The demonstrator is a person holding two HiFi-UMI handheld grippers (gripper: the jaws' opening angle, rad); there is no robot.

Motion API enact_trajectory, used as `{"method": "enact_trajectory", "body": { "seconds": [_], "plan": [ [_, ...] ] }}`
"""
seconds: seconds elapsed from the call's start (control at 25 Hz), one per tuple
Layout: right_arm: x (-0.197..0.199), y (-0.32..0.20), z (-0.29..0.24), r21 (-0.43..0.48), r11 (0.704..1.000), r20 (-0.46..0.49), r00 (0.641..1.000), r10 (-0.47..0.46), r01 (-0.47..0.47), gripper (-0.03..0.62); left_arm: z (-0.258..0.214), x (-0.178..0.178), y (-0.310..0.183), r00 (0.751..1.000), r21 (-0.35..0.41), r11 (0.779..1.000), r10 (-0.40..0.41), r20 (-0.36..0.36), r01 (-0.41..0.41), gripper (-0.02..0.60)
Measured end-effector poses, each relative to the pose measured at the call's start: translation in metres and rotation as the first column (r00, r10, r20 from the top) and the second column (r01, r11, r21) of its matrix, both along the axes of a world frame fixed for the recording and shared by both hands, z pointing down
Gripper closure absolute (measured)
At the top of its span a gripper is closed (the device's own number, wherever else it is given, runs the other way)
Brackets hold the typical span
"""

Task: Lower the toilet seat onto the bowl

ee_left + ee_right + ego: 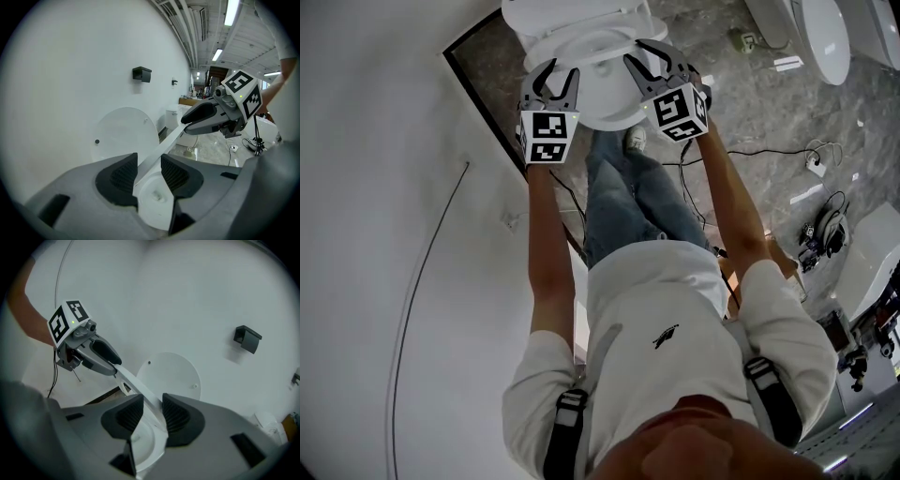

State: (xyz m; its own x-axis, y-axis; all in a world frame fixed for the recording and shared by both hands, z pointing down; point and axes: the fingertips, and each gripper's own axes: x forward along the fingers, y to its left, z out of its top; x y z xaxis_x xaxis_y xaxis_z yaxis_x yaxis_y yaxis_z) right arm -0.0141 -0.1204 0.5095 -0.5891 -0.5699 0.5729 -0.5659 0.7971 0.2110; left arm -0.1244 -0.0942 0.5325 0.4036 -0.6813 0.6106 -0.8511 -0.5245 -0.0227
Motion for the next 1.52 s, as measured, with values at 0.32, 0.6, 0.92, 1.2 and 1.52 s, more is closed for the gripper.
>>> {"method": "enact_trajectory", "body": {
  "seconds": [0.32,0.6,0.92,1.2,1.52],
  "plan": [
    [0.005,0.017,0.008,-0.016,1.000,-0.006,1.000,-0.008,0.007,0.465,0.009,0.005,0.017,1.000,-0.018,1.000,0.015,0.007,-0.015,0.436],
    [0.010,0.035,0.016,-0.035,0.999,-0.024,1.000,-0.017,0.016,0.464,0.017,0.010,0.035,0.999,-0.036,0.999,0.032,0.017,-0.031,0.433],
    [0.014,0.057,0.030,-0.061,0.998,-0.046,0.998,-0.036,0.033,0.461,0.031,0.016,0.057,0.999,-0.061,0.998,0.037,0.026,-0.036,0.428],
    [0.019,0.073,0.040,-0.083,0.996,-0.062,0.997,-0.045,0.040,0.459,0.041,0.021,0.072,0.999,-0.080,0.996,0.045,0.027,-0.042,0.422],
    [0.023,0.085,0.048,-0.100,0.994,-0.075,0.996,-0.048,0.040,0.456,0.049,0.026,0.085,0.998,-0.092,0.994,0.062,0.019,-0.060,0.417]
  ]
}}
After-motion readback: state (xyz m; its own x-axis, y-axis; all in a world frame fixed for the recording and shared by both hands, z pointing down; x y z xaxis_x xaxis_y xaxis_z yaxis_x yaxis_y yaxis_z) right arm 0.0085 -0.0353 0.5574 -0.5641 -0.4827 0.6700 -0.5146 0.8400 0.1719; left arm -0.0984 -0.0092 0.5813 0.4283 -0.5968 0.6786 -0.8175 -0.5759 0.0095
